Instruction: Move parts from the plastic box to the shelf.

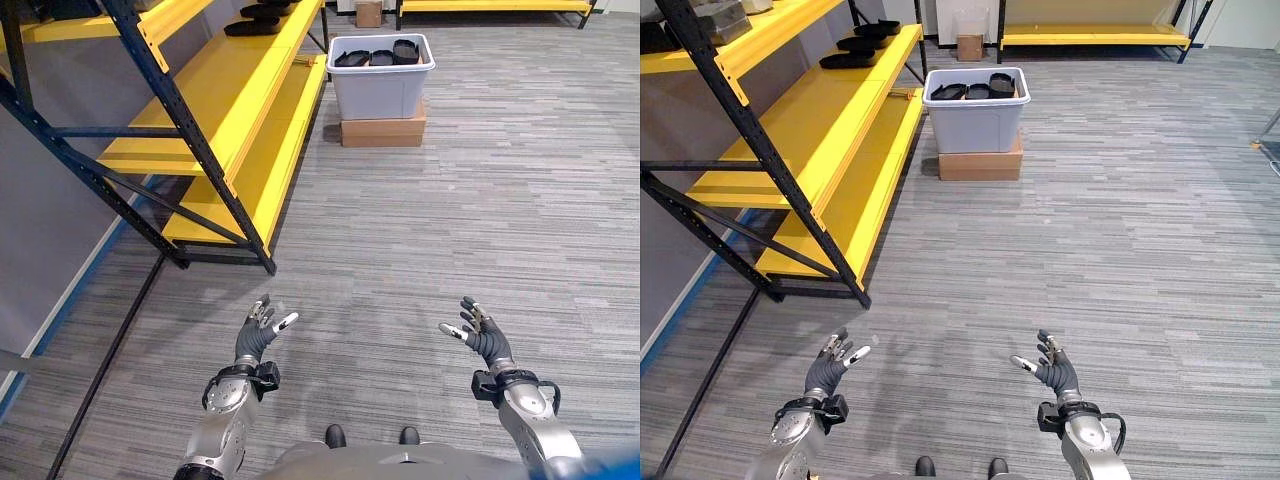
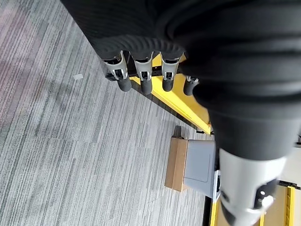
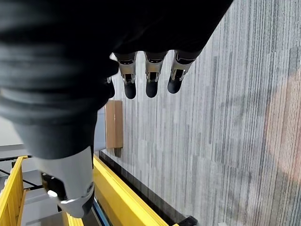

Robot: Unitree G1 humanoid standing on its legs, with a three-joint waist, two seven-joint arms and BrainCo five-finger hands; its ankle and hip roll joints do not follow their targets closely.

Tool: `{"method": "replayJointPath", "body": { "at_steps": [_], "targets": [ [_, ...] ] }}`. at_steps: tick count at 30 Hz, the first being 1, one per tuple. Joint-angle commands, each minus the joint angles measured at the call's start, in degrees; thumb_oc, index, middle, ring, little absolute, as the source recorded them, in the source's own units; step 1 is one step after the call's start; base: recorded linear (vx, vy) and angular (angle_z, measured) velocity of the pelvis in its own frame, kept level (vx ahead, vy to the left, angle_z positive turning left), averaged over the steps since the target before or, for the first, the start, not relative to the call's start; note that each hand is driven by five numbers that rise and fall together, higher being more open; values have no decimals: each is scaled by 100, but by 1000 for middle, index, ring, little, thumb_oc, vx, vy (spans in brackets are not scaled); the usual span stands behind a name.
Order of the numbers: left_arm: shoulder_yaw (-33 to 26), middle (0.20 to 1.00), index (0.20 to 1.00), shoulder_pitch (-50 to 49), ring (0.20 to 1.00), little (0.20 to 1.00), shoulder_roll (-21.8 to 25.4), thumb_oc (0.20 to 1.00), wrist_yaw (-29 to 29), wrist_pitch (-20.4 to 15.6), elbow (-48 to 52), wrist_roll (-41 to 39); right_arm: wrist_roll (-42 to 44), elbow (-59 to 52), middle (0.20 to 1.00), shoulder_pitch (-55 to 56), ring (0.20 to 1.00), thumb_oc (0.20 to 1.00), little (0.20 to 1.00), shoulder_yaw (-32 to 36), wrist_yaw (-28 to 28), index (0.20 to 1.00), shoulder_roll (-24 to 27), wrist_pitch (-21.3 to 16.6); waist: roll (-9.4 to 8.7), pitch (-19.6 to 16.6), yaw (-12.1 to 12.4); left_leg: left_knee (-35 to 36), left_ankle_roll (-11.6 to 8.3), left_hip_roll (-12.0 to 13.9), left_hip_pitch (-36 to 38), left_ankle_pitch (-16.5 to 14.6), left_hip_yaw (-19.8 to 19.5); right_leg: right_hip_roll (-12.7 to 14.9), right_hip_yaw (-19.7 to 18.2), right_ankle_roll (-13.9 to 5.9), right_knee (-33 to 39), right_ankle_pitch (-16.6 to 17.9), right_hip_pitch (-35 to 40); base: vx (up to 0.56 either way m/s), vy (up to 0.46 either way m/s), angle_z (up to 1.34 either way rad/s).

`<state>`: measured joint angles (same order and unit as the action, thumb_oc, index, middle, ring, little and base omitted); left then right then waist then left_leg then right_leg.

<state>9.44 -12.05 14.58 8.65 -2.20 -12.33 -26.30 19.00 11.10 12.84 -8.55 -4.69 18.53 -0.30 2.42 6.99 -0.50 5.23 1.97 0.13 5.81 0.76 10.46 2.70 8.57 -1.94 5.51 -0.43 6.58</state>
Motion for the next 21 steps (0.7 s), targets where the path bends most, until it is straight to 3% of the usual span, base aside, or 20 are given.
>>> {"method": "replayJointPath", "body": {
  "at_steps": [1,21],
  "targets": [
    [-134,1000,1000,190,1000,1000,220,1000,-83,-195,143,131,157,-206,1000,-122,1000,1000,1000,9,32,1000,26,-216,-148,-170,25,-23,-678,633,-144,300,-251,586,-15,-647,-51,228,-68,0,0,0],
    [-145,1000,1000,128,1000,1000,170,1000,-106,-158,61,62,134,-210,1000,-78,1000,1000,1000,-14,39,1000,5,-186,-135,-158,3,-23,-681,644,-100,248,-199,585,-10,-657,-51,209,-49,0,0,0]
  ]
}}
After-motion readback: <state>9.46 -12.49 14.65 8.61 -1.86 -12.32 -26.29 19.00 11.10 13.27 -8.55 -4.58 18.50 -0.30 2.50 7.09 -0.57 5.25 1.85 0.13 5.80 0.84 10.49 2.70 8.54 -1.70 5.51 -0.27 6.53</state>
